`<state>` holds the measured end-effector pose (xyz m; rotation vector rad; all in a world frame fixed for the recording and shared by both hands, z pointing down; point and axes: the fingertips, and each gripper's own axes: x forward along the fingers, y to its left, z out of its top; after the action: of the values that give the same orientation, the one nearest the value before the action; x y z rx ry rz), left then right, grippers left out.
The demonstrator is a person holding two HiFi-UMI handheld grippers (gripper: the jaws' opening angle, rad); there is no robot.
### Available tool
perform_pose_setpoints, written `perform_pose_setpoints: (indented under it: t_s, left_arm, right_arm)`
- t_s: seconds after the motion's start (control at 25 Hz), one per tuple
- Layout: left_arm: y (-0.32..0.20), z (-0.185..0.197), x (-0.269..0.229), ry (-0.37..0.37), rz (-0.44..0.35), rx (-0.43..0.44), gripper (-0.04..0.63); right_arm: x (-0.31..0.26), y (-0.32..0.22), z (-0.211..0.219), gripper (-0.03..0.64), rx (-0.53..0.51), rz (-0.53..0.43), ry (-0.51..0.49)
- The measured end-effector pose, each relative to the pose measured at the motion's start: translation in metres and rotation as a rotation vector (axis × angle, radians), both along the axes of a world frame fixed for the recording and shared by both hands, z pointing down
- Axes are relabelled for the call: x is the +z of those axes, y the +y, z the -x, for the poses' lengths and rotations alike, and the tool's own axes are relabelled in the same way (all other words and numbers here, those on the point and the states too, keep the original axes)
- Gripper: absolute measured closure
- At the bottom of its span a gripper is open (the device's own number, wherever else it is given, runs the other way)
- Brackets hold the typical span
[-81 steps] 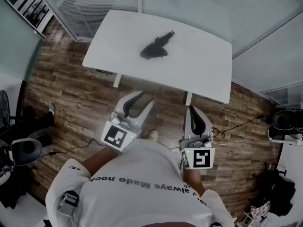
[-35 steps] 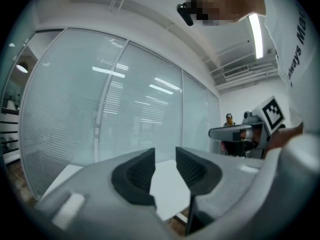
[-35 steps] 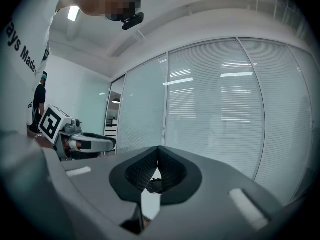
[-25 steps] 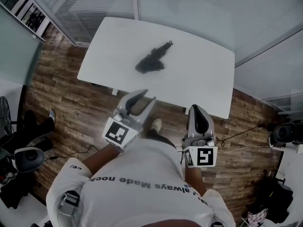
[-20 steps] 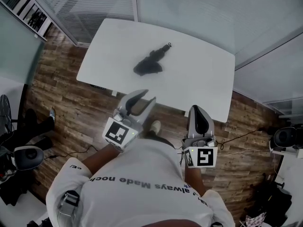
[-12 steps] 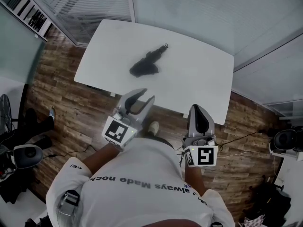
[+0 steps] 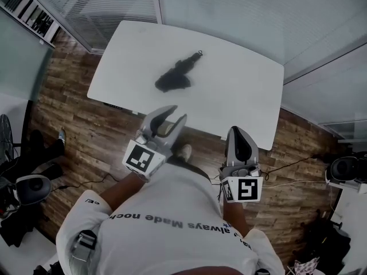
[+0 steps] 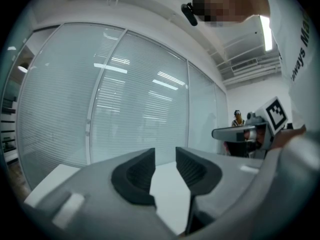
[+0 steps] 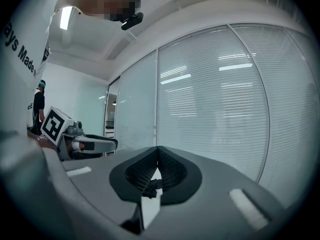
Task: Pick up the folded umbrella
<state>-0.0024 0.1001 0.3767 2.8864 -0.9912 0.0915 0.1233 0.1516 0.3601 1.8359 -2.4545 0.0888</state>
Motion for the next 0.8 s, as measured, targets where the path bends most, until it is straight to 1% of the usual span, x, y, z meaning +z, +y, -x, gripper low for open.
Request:
perform_pose_setpoints:
  t_s: [0.16, 0.28, 0.48, 0.6, 0.8]
  left_arm:
    - [-0.011, 0.004, 0.004, 0.009, 0.01, 0.008, 0.466]
    - [-0.03, 0.008, 0.006, 0.009, 0.017, 0.009, 0.466]
    - [-0.079, 0.022, 0.002, 0.019, 0.005, 0.006, 0.466]
    - [-0.11, 0.033, 0.006, 0.03, 0.018, 0.002, 0.466]
    - [-0.158, 0.048, 0.015, 0.026, 0.031, 0.004, 0.466]
  right_arm:
    - [0.001, -0.01, 0.006, 0.615, 0.0, 0.003, 0.006]
    - [-0.001, -0.029, 0.011, 0.615, 0.002, 0.001, 0.009]
    - [0.001, -0.079, 0.026, 0.615, -0.006, 0.013, 0.018]
    - [0.004, -0.111, 0.04, 0.615, -0.015, 0.016, 0.02]
    - [0.002, -0.163, 0.057, 0.615, -0.03, 0.005, 0.03]
